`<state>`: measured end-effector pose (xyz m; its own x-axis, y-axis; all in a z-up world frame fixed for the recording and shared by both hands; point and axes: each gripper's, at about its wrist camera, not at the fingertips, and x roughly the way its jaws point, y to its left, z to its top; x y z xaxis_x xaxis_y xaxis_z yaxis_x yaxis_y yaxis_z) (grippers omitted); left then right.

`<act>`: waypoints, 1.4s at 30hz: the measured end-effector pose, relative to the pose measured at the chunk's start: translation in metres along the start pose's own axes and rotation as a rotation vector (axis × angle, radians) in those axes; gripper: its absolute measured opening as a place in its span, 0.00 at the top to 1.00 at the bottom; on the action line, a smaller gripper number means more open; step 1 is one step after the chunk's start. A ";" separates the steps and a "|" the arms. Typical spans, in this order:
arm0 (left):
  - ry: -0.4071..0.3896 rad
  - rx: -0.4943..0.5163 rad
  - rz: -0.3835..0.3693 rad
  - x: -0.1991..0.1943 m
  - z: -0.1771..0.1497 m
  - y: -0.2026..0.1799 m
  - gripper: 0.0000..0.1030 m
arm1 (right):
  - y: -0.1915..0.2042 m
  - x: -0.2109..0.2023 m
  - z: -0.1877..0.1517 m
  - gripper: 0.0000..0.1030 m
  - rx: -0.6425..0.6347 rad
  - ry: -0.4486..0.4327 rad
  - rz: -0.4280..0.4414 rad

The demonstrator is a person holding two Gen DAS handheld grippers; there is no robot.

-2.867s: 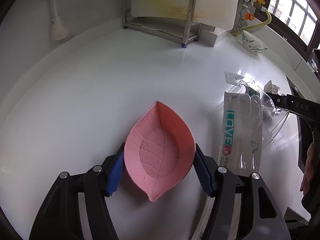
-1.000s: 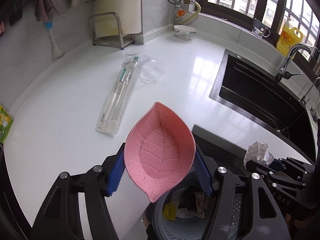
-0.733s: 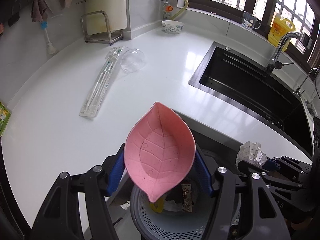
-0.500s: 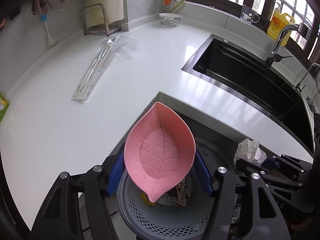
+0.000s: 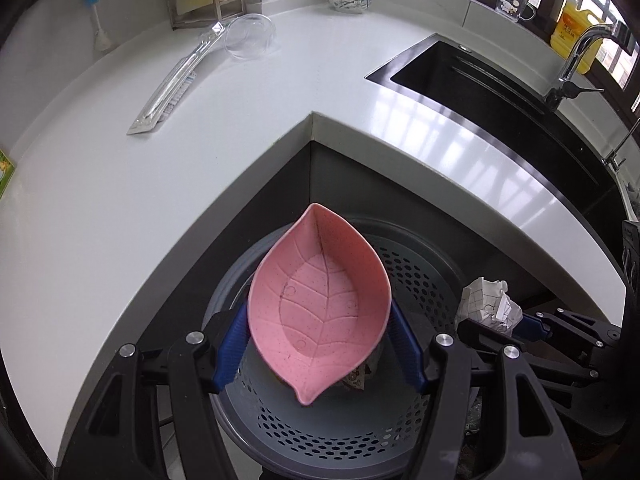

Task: Collect trash
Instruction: 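Open the right tool to drop the paper while the left tool drops the dish, then move both tools back toward the toothbrush package and clear cup on the counter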

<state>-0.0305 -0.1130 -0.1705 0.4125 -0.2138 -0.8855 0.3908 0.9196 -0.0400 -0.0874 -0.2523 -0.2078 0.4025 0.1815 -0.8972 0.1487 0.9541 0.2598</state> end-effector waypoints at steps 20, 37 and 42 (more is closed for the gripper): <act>0.038 -0.081 0.065 0.003 -0.015 0.022 0.27 | 0.002 0.026 0.006 0.49 -0.019 0.046 0.025; -0.079 -0.147 0.115 -0.050 0.012 0.055 0.21 | 0.012 -0.008 0.023 0.49 -0.024 -0.011 0.080; -0.163 -0.160 0.148 -0.072 0.042 0.082 0.17 | 0.026 -0.025 0.048 0.48 -0.030 -0.093 0.077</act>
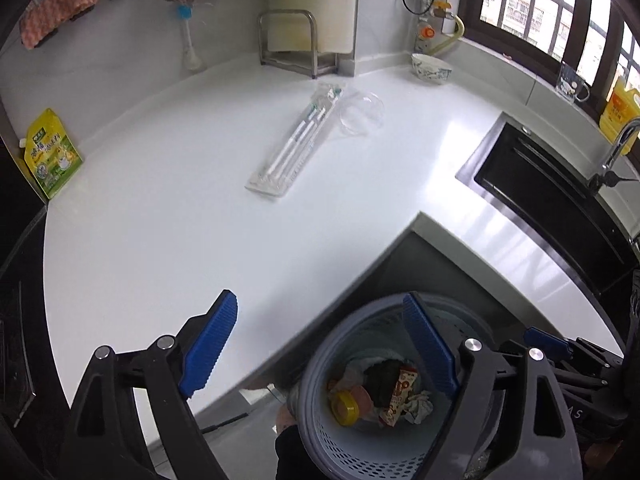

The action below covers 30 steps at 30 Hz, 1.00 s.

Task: Collect trash
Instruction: 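Move both tools back toward the toothbrush package and clear cup on the counter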

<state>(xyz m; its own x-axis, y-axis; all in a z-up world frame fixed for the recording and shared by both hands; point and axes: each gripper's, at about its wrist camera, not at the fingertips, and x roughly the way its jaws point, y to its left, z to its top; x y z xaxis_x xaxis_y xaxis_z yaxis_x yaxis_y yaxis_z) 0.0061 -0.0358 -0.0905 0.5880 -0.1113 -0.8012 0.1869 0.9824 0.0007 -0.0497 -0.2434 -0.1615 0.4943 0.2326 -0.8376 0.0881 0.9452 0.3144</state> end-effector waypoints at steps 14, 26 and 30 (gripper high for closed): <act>-0.066 0.039 0.008 0.067 0.094 0.045 0.09 | 0.033 0.011 0.086 0.44 0.030 -0.116 -0.009; 0.009 0.148 -0.075 0.169 0.149 0.037 0.09 | 0.029 0.052 0.114 0.44 0.153 -0.128 -0.075; 0.038 0.189 -0.079 0.194 0.153 0.033 0.09 | 0.030 0.058 0.124 0.44 0.188 -0.146 -0.093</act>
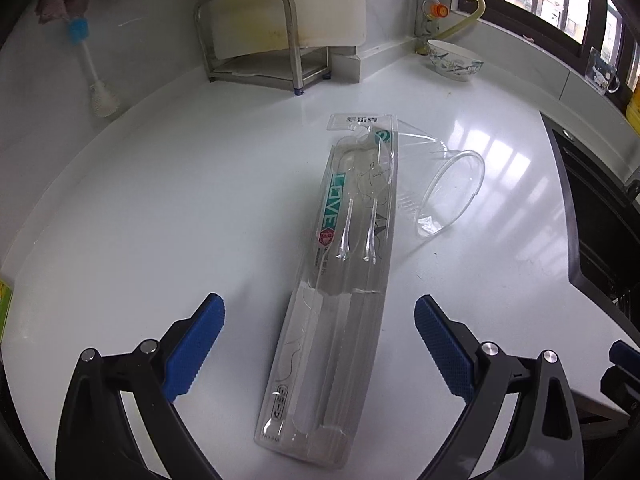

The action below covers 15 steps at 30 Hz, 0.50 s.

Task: Collect trash
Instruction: 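Move both tools back toward the toothbrush package and clear cup on the counter, then grasp the clear plastic cup with the right tool while the left tool grasps the toothbrush package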

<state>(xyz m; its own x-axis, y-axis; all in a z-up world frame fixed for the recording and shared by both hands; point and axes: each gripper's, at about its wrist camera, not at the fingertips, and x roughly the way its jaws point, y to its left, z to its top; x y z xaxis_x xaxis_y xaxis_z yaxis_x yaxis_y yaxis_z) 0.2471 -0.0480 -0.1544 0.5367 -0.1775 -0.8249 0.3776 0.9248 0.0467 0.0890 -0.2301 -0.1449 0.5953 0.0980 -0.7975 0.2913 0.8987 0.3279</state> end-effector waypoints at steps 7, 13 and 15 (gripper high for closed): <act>0.000 0.021 -0.023 0.016 0.004 0.003 0.12 | 0.009 0.013 0.022 0.44 0.014 -0.043 -0.036; 0.001 0.013 -0.056 0.024 0.007 0.011 0.29 | 0.021 0.036 0.053 0.44 -0.039 -0.078 -0.038; -0.005 0.019 -0.061 0.024 0.009 0.010 0.36 | 0.027 0.046 0.064 0.43 -0.069 -0.086 -0.026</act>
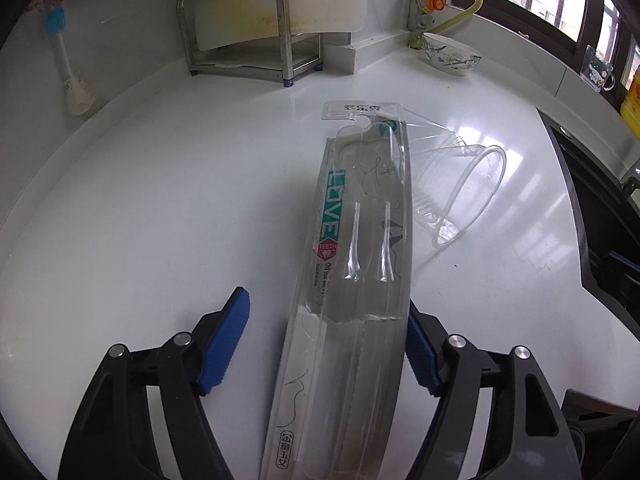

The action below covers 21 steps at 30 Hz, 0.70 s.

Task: Collect trash
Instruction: 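Grasp the clear plastic cup with the right tool while the left tool grasps the toothbrush package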

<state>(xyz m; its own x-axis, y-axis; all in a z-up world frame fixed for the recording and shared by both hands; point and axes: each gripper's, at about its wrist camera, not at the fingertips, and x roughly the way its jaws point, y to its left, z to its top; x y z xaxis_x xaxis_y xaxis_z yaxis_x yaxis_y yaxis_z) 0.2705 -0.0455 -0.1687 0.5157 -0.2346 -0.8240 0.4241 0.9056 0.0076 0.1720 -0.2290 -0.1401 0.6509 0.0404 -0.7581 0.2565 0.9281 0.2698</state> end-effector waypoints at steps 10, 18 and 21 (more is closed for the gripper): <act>0.000 0.024 -0.026 0.001 0.005 0.003 0.44 | 0.030 0.059 0.045 0.42 -0.167 0.035 0.076; -0.004 0.027 -0.030 0.000 0.003 0.005 0.44 | 0.045 0.097 0.058 0.42 -0.225 0.069 0.071; -0.007 0.028 -0.030 0.000 0.002 0.006 0.45 | 0.051 0.106 0.062 0.42 -0.234 0.073 0.077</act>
<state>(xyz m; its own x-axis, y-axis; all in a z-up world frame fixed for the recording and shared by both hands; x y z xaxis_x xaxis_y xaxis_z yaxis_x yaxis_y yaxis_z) 0.2744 -0.0408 -0.1673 0.5078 -0.2638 -0.8201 0.4596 0.8881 -0.0011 0.2982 -0.2006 -0.1697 0.6066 0.1330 -0.7838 0.0305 0.9813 0.1901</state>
